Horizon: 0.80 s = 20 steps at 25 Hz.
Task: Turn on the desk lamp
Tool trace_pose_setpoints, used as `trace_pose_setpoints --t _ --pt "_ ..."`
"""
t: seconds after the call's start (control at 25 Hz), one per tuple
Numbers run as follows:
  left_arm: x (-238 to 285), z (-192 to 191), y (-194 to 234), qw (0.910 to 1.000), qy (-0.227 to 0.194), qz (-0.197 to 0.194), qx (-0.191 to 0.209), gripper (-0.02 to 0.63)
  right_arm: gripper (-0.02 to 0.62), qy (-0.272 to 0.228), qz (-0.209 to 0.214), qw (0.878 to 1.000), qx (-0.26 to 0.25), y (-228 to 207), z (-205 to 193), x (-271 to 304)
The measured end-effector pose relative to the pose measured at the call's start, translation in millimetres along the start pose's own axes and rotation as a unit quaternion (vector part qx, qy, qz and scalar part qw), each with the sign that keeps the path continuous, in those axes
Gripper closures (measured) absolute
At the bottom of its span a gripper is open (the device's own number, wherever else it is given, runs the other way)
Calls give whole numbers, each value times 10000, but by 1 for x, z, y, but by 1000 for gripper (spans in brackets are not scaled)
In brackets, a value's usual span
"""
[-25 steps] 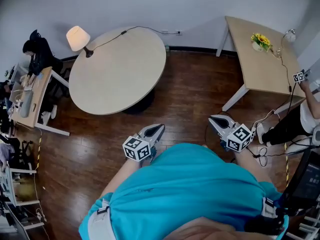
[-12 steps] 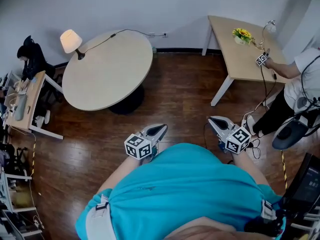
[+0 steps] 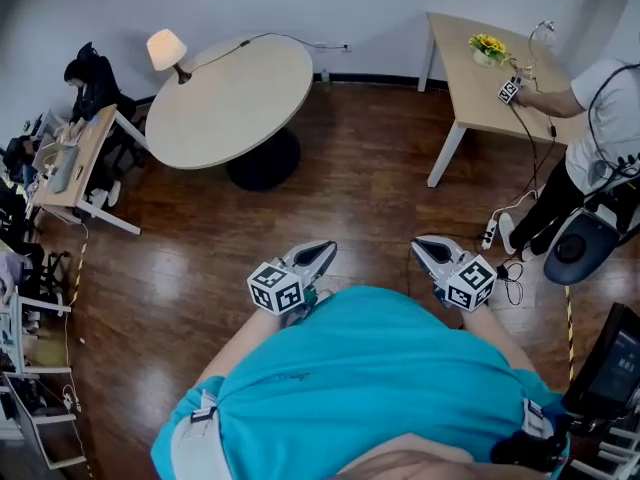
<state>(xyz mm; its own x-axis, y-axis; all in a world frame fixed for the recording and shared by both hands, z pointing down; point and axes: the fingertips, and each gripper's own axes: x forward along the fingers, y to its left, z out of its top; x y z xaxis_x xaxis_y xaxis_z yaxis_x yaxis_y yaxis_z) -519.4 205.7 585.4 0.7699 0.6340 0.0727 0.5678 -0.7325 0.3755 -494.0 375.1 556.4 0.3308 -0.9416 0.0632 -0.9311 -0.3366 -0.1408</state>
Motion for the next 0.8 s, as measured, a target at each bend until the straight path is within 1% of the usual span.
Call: trace_pose_setpoints --t 0.12,0.2,0.32,0.48,0.56,0.68,0.72,0.8 --pt "-37 -8 -10 9998 -133 155 42 502 592 -17 155 9998 -109 34 -4 0" --pt "-66 -8 -12 9996 -222 187 20 502 594 -31 196 9997 -172 60 0 8" --pt "-119 -5 -14 9994 -309 111 52 502 593 -42 150 9997 -200 109 4 25" --pt "-191 -13 -12 9990 -423 -138 53 502 594 -37 -92 9998 -170 170 -9 50" --pt "-234 -24 -10 9988 -378 -307 0 502 594 -98 -269 9996 -34 208 -19 66" --pt "-305 -29 -5 9984 -214 -526 -37 502 594 -292 -349 9981 410 281 -32 99" --pt "-320 -28 -6 9981 -187 -585 -47 502 594 -300 -365 9976 503 299 -34 106" --pt "-328 -25 -9 9976 -202 -665 -65 502 594 -304 -410 9963 694 311 -35 108"
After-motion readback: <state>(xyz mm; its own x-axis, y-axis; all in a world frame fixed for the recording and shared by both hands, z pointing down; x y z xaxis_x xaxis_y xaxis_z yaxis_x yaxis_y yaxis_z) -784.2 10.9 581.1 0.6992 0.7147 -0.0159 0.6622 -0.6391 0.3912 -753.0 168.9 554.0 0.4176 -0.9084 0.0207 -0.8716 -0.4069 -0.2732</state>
